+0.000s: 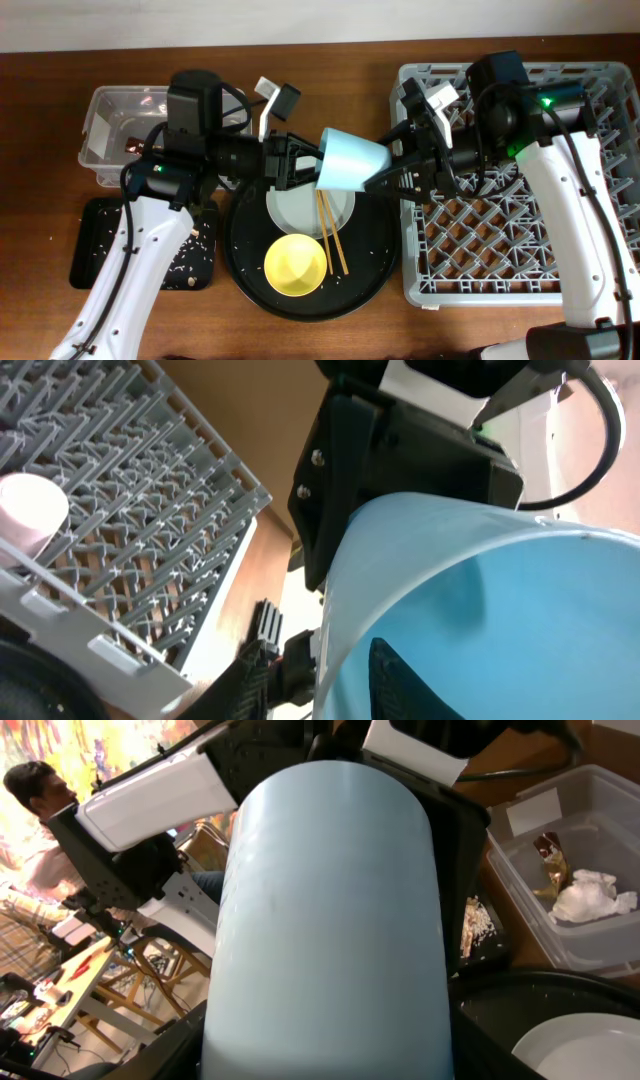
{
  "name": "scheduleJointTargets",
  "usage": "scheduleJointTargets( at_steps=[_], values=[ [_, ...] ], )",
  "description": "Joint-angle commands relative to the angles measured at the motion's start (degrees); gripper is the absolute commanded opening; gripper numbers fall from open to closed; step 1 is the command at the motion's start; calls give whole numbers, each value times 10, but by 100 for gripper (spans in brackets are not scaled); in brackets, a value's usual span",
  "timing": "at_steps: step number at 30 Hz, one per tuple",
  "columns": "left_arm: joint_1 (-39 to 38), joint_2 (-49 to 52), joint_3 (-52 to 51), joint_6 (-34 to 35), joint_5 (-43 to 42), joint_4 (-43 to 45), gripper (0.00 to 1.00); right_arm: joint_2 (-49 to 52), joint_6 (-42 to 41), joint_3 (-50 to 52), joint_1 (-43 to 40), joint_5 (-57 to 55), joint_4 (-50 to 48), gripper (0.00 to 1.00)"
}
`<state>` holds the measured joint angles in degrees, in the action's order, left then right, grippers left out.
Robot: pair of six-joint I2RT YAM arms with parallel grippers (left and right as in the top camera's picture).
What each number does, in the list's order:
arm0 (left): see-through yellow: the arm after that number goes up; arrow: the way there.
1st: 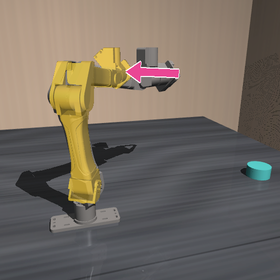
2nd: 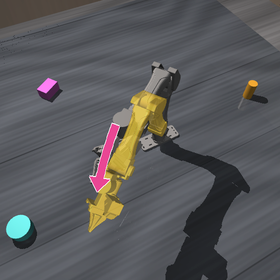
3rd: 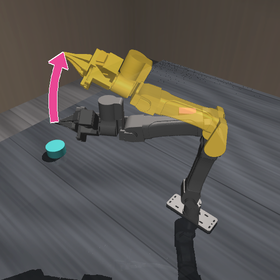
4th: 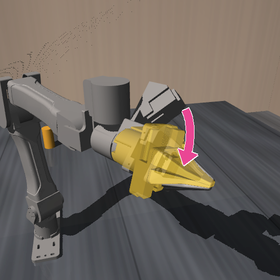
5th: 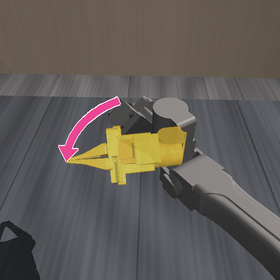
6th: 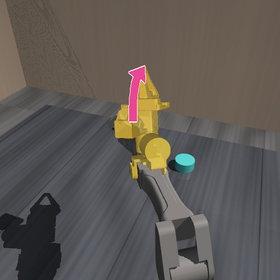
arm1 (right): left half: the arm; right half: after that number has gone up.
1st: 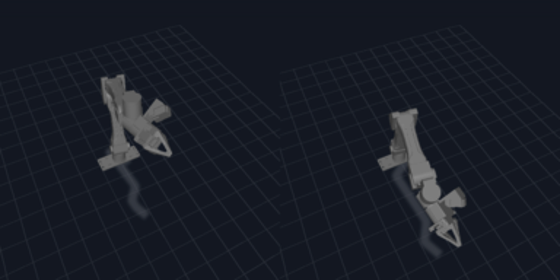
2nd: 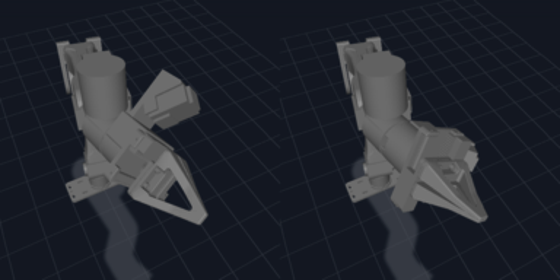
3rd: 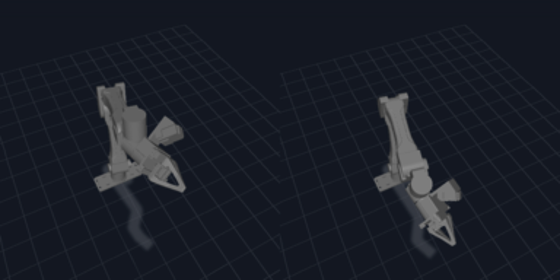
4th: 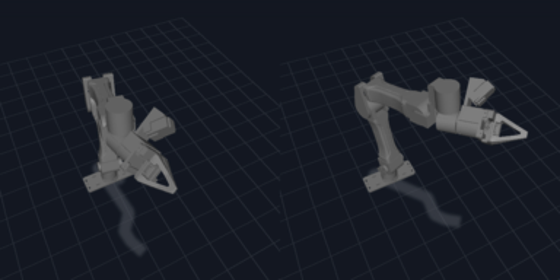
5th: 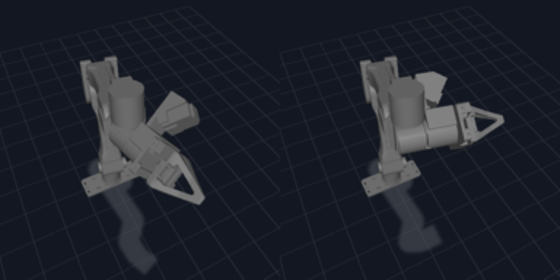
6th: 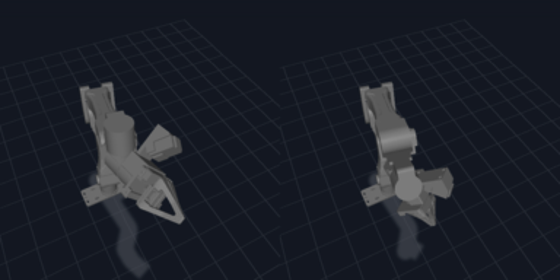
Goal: Sort waste into correct bins and load items into the dishwasher rack
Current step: 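Place the blue cup upside down in the rack with the right gripper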
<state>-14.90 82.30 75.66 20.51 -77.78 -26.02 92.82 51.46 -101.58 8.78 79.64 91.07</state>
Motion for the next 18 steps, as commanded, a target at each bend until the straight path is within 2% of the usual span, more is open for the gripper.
scheduleJointTargets(
  at_steps=[1, 3, 4, 7, 9, 10, 12, 14, 15, 16, 18],
  values=[
    [-1, 1, 3, -80, -4, -55, 32, -9, 6, -10, -16, 7, -1, 54],
    [-1, 1, 2, -89, 14, -67, 32, -9, 6, -10, -24, 7, -1, 55],
    [-1, 1, 2, -89, 53, -67, 33, -9, 6, -10, -24, 7, -1, 55],
    [0, 1, 2, -88, 236, -67, 38, -9, 6, -10, -26, -4, -1, 55],
    [0, 1, 2, -86, 391, -84, 53, -9, 6, -10, -26, -26, -1, 55],
    [0, 1, 2, -86, 431, -91, 58, -9, 6, -10, -26, -28, -5, 55],
    [0, 1, 2, -86, 484, -101, 60, -9, -2, -10, -26, -49, -20, 55],
    [0, 1, 2, -86, 549, -131, 60, -9, -114, -10, -26, -140, -88, 55],
    [0, 1, 2, -86, 570, -148, 60, -9, -196, -10, -26, -208, -134, 54],
    [0, 1, 2, -86, 586, -169, 71, -9, -273, -10, -25, -288, -174, 53],
    [0, 1, 2, -86, 588, -183, 79, -8, -403, -10, -25, -487, -234, 52]
  ],
)
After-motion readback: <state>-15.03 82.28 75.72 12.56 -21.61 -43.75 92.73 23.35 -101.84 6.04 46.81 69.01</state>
